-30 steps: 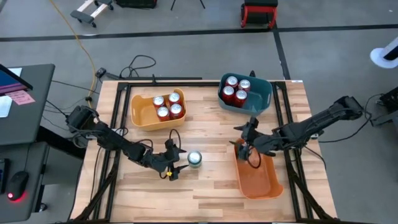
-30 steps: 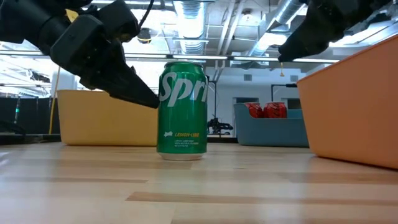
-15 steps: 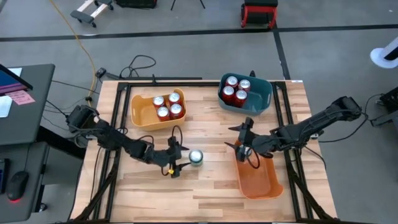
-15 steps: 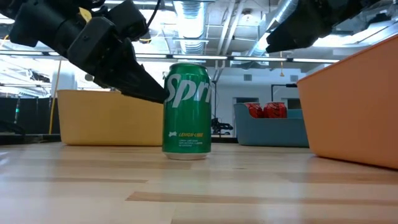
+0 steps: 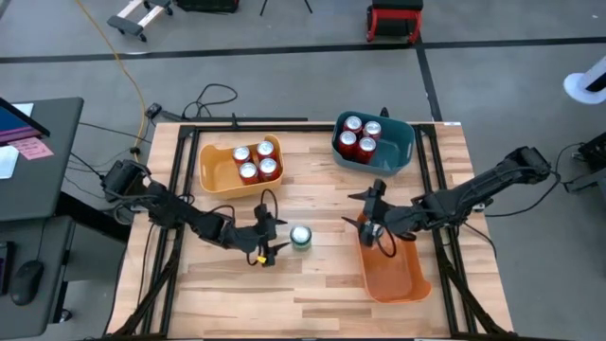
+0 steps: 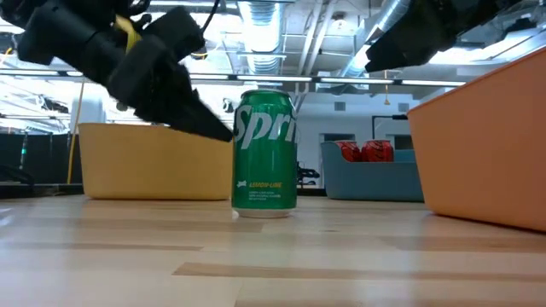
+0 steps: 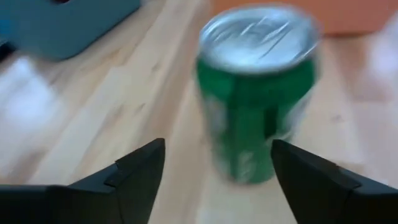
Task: Sort soda cans
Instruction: Put the green soda can into the orange bin
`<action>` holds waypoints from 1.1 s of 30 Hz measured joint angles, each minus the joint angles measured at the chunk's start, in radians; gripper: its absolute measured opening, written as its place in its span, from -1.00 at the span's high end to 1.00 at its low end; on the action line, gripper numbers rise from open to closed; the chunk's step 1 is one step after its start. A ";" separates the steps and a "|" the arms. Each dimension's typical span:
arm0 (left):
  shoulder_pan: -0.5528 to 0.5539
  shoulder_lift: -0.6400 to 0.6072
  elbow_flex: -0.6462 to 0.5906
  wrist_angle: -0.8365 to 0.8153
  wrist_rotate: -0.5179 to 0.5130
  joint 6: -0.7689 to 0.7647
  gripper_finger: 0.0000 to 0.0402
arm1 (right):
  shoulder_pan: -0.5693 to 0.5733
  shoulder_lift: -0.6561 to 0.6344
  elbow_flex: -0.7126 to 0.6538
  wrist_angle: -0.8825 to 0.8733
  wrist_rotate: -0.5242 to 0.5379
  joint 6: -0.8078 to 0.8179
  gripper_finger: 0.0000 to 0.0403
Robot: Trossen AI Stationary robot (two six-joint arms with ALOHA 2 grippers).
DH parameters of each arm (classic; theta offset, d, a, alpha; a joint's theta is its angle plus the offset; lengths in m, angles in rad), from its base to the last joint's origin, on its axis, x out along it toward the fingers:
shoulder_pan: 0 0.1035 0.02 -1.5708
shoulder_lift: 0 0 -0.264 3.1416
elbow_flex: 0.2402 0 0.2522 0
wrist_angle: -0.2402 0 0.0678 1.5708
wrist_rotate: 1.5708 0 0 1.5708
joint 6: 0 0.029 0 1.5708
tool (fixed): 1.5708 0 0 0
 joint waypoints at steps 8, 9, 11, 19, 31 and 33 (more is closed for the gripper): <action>-0.048 0.000 0.000 -0.022 -0.068 -0.028 -0.14 | 0.002 0.000 0.000 -0.003 0.000 0.006 -0.61; -0.055 0.000 -0.002 -0.014 -0.069 -0.023 -0.13 | 0.002 0.000 0.000 -0.003 0.000 0.007 -0.61; -0.076 0.000 -0.036 0.053 -0.071 0.007 -0.14 | 0.002 0.000 0.000 -0.002 -0.001 0.011 -0.61; -0.090 0.000 -0.287 0.428 -0.142 -0.079 -0.50 | 0.002 0.000 0.000 0.012 -0.021 0.028 -0.61; 0.004 0.000 -0.211 0.464 0.069 0.034 -0.96 | 0.001 0.000 0.000 0.044 -0.025 0.009 -0.61; 0.014 0.025 -0.194 0.495 0.091 0.035 -0.97 | 0.007 0.000 0.000 0.041 -0.026 0.008 -0.61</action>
